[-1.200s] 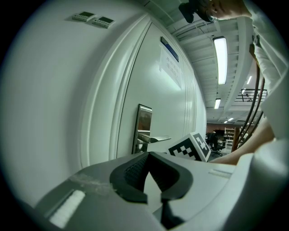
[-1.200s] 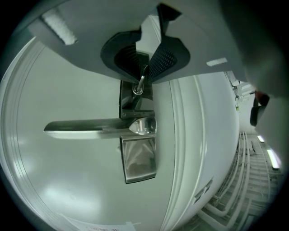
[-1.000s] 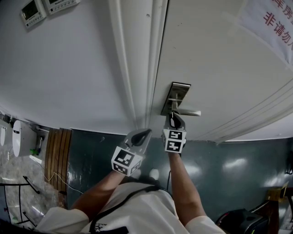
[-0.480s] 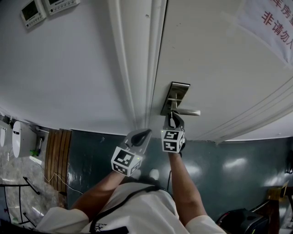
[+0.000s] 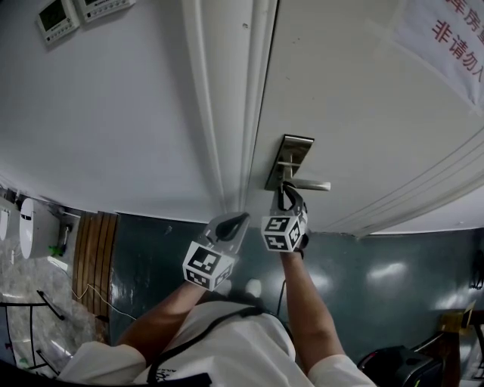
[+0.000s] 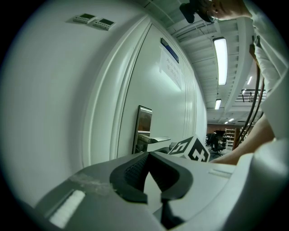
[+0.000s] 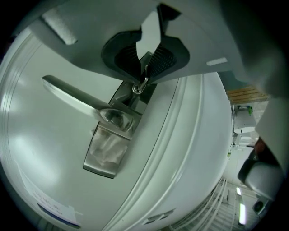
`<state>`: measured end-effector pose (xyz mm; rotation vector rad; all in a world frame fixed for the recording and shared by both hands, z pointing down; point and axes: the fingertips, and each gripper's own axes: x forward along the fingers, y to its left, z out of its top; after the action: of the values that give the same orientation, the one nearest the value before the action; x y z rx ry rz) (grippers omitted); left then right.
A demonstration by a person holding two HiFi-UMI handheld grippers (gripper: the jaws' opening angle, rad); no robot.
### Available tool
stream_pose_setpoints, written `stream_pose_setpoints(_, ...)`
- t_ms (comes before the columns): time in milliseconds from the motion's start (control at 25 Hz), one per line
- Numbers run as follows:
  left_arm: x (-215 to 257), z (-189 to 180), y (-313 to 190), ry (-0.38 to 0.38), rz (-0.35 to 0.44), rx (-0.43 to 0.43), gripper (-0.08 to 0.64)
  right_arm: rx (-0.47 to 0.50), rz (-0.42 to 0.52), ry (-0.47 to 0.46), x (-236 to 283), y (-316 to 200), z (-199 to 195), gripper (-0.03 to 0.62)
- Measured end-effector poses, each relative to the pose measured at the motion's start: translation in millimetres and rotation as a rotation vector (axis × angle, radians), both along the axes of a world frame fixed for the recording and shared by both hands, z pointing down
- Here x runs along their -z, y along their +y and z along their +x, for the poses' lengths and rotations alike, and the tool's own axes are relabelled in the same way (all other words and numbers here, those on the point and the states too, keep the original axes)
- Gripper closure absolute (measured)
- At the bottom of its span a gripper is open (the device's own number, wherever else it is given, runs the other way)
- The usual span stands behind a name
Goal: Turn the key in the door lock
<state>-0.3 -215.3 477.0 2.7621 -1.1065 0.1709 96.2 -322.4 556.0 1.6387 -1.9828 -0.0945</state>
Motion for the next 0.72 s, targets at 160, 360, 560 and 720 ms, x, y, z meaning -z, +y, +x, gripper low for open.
stream_pose_setpoints(160,-0.2,-1.8,0.9,-0.001,0.0,0.004,0.555,0.037,0.016,0.118,-0.3,0.1,-1.5,0.543)
stream_pose_setpoints(360,0.6,-1.8,2.0,0.001,0.0,0.004,0.555,0.084,0.035,0.239,-0.4,1.2,-2.7,0.538)
stream_pose_setpoints(560,0.1,-0.1,2.5,0.001,-0.001,0.001,0.555,0.134,0.047,0.331,-1.0,1.7,-4.0,0.534)
stream_pose_setpoints(720,0.6,1.2,3.6,0.005,0.0,0.0,0.555,0.168,0.059,0.401,-1.3,2.2,-4.6,0.532)
